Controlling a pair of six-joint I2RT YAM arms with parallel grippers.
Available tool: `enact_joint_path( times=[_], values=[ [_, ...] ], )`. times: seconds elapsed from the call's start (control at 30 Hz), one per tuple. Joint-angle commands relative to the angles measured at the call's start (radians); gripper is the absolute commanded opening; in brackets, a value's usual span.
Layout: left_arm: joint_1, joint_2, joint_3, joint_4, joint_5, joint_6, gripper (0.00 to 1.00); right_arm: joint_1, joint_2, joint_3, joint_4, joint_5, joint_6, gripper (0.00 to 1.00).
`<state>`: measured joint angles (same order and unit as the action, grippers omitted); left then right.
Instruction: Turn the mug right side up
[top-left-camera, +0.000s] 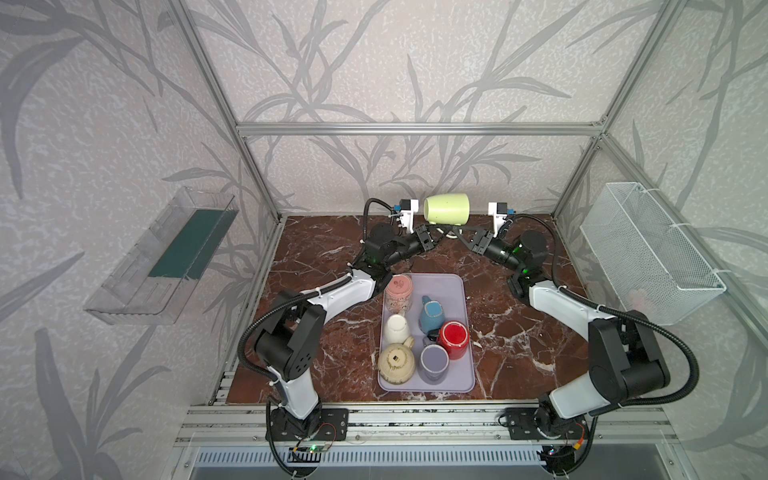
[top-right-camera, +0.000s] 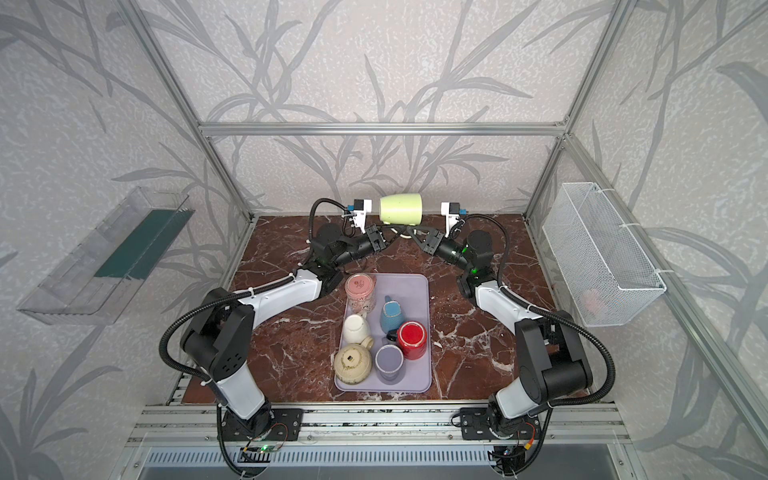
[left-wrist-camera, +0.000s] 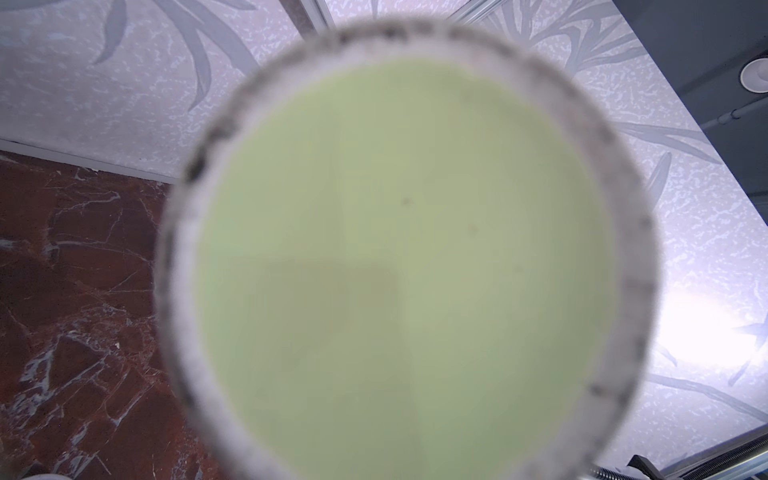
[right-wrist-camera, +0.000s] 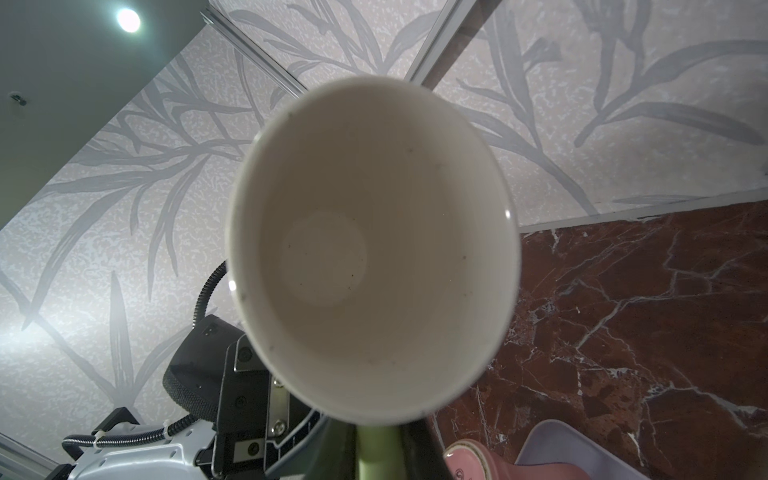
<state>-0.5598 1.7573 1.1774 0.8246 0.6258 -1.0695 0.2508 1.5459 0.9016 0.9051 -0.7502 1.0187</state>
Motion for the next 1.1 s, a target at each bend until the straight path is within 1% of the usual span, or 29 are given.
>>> enact_joint_path(
  times=[0.0,0.1,0.2,0.27,0.3,0.43,0.6,0.67,0.9,0.97,1.07],
  values=[
    [-0.015,-0.019,0.058,0.151,0.054,0.019,0.0,0.005,0.012,0.025,-0.049,0.046,-0.024,0.11],
    [-0.015,-0.015,0.059,0.151,0.057,0.02,0.0,0.006,0.019,0.03,-0.048,0.046,-0.021,0.09],
    [-0.015,-0.002,0.064,0.153,0.063,0.019,0.0,0.01,0.028,0.035,-0.022,0.036,-0.013,0.09],
    [-0.016,0.012,0.071,0.157,0.07,0.013,0.0,0.018,0.036,0.042,-0.011,0.025,-0.009,0.16],
    [-0.016,0.019,0.074,0.163,0.071,0.006,0.0,0.022,0.038,0.046,-0.012,0.027,-0.008,0.17],
    [-0.017,0.063,0.091,0.229,0.087,-0.053,0.0,0.028,0.05,0.053,-0.019,0.043,-0.005,0.17],
    [-0.017,0.085,0.1,0.233,0.094,-0.058,0.0,0.028,0.071,0.058,0.008,0.04,0.016,0.07],
    [-0.017,0.087,0.101,0.231,0.097,-0.056,0.0,0.028,0.074,0.058,0.007,0.041,0.017,0.0],
    [-0.016,0.07,0.074,0.199,0.09,-0.026,0.0,0.028,0.042,0.032,-0.025,0.064,-0.012,0.0],
    [-0.018,0.067,0.044,0.207,0.073,-0.04,0.0,0.028,0.021,0.013,-0.039,0.064,-0.022,0.0],
    [-0.026,0.063,-0.006,0.226,0.078,-0.049,0.01,0.028,-0.011,-0.043,-0.042,0.073,-0.034,0.0]
  ],
)
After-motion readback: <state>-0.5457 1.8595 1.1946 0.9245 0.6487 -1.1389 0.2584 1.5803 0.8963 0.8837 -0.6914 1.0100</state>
